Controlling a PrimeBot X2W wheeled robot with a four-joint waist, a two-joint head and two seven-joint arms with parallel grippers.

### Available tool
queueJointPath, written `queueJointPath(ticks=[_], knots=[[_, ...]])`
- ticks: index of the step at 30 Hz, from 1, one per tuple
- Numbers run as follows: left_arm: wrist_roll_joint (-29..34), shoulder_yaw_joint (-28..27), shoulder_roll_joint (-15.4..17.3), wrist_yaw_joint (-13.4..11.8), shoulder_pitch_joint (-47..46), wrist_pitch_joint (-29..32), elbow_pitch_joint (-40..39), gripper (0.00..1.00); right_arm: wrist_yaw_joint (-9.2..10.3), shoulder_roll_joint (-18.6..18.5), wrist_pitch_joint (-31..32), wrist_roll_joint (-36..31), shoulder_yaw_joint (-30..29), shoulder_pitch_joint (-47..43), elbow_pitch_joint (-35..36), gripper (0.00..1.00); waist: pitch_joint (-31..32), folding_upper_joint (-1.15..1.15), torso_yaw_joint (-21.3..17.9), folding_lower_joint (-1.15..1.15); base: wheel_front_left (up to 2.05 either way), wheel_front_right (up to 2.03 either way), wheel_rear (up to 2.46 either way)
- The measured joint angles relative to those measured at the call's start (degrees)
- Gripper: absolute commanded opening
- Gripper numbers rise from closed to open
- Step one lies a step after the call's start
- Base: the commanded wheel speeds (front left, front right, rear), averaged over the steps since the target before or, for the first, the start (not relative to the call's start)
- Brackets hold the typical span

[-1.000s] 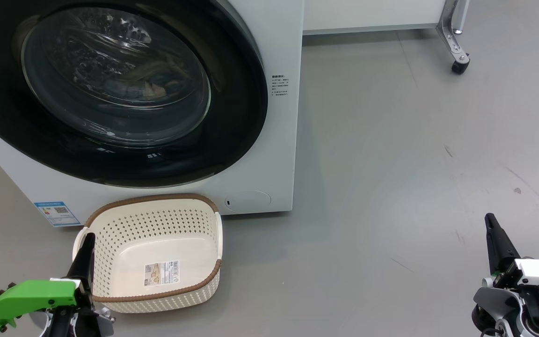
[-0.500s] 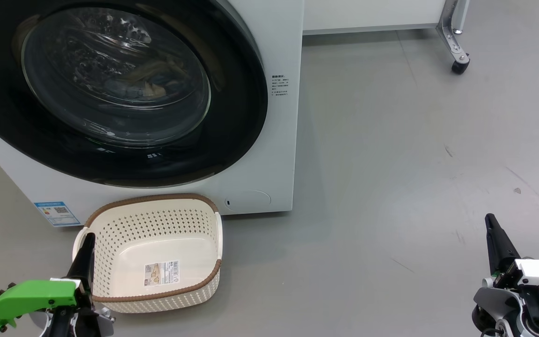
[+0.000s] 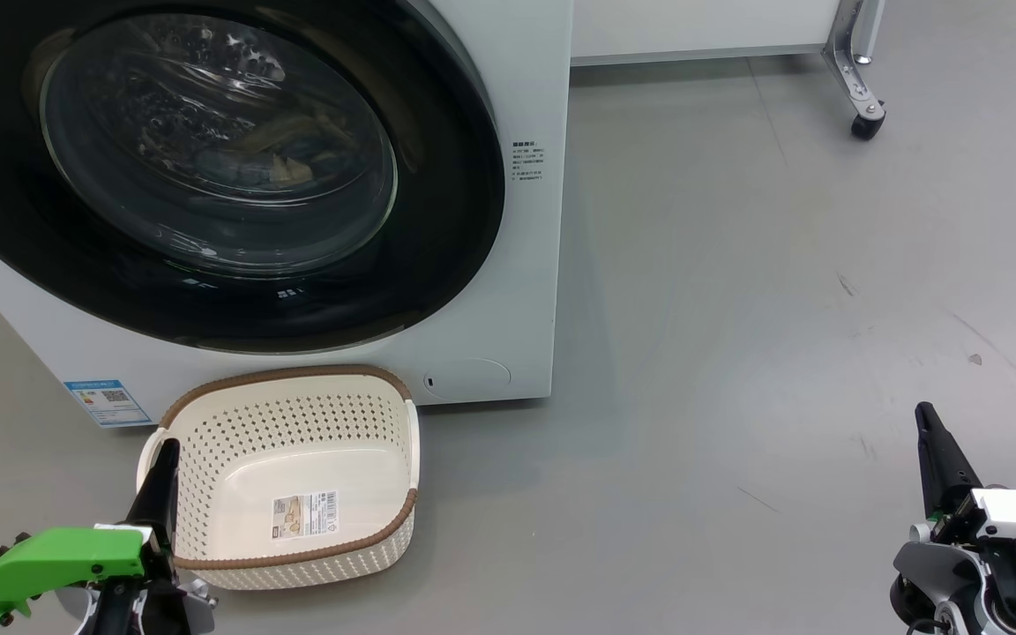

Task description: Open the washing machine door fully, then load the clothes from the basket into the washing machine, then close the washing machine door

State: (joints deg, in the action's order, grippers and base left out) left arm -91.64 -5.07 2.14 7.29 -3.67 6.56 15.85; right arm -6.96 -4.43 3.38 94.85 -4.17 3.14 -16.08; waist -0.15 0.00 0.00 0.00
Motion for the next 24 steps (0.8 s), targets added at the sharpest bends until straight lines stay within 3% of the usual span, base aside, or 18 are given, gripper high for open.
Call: queueJointPath(ticks=[24], knots=[[0.0, 0.0, 0.0, 0.0, 0.0, 0.0, 0.0, 0.00, 0.00, 0.0, 0.1, 0.0, -0.2, 0.0, 0.0, 0.00, 0.0, 0.00, 0.0, 0.00, 0.00, 0.00, 0.00]])
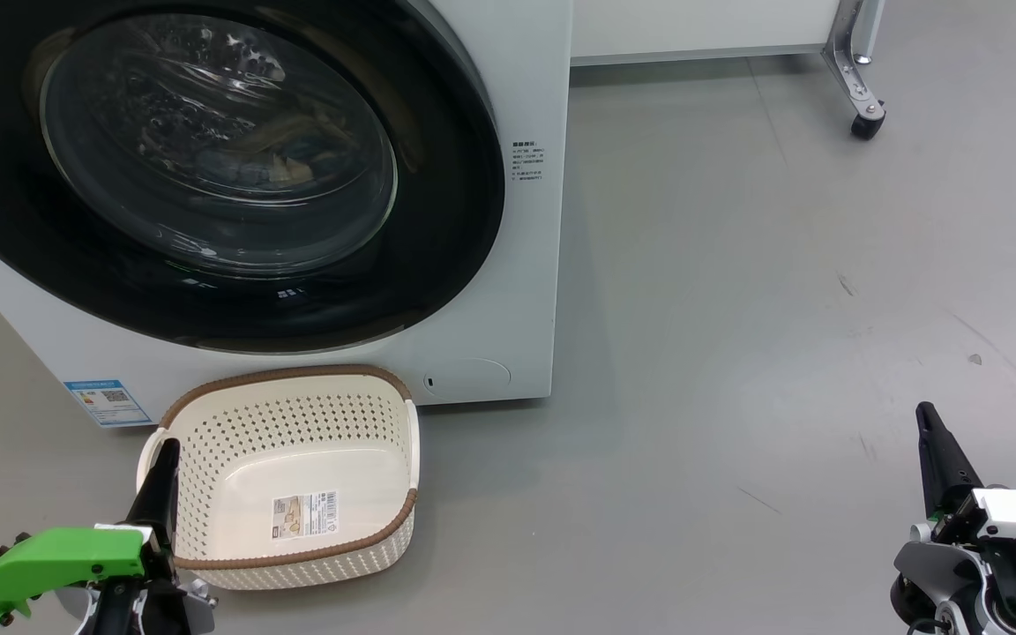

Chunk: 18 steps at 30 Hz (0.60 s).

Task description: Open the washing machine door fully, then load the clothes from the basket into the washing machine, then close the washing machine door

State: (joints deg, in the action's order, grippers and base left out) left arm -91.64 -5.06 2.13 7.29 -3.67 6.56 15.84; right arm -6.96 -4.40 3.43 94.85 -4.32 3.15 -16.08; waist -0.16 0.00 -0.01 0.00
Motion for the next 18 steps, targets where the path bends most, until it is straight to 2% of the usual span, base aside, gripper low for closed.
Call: queueJointPath(ticks=[18], knots=[[0.0, 0.0, 0.0, 0.0, 0.0, 0.0, 0.0, 0.00, 0.00, 0.0, 0.0, 0.0, -0.1, 0.0, 0.0, 0.00, 0.0, 0.00, 0.0, 0.00, 0.00, 0.00, 0.00]])
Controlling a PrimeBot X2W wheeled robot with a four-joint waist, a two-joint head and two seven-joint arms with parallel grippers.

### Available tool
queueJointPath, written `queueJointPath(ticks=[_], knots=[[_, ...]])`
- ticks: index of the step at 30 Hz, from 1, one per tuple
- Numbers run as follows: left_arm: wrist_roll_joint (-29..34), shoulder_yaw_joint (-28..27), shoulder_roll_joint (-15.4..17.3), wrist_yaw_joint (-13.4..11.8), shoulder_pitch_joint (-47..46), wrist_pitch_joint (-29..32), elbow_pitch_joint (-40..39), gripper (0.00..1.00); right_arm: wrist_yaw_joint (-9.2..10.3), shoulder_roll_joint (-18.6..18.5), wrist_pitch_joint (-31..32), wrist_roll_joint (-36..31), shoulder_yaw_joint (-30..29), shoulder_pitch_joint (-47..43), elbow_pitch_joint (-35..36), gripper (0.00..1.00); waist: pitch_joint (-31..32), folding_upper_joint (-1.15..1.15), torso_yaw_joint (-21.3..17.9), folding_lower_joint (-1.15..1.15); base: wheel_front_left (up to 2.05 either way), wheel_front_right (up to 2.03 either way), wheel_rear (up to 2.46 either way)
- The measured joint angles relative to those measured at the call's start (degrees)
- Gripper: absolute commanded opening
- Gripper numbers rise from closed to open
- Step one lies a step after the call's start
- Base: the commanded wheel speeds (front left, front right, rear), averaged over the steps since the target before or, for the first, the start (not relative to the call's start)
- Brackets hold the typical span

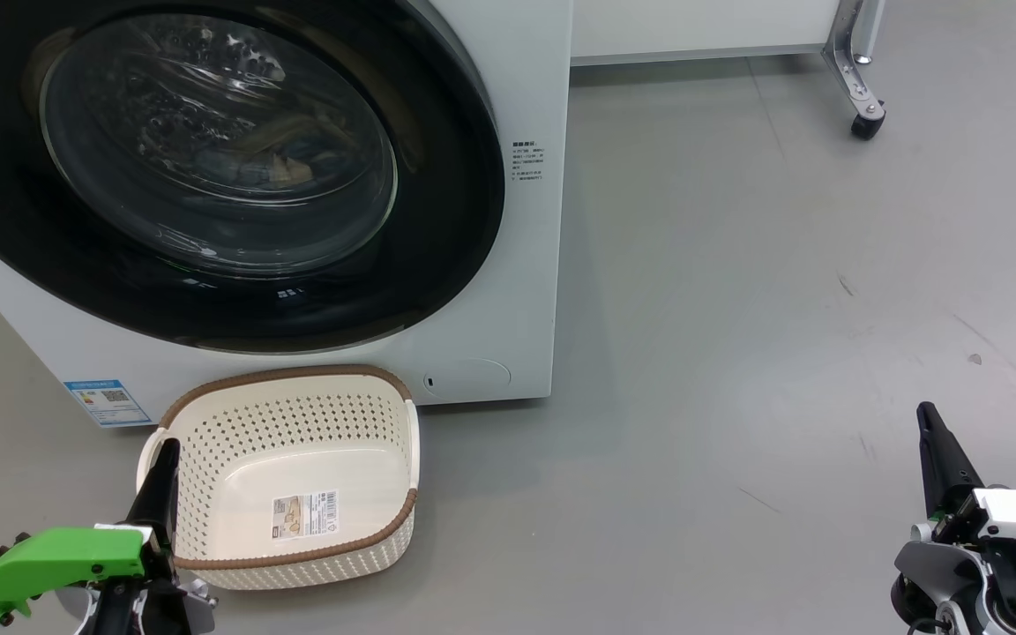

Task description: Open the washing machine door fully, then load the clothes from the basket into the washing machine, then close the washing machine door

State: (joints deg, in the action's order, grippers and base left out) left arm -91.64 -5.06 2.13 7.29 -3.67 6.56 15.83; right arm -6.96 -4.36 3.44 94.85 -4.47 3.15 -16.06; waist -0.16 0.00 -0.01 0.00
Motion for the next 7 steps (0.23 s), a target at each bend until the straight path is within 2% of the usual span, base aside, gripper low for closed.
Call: queueJointPath(ticks=[7], knots=[[0.0, 0.0, 0.0, 0.0, 0.0, 0.0, 0.0, 0.00, 0.00, 0.0, 0.0, 0.0, -0.1, 0.0, 0.0, 0.00, 0.0, 0.00, 0.0, 0.00, 0.00, 0.00, 0.00]])
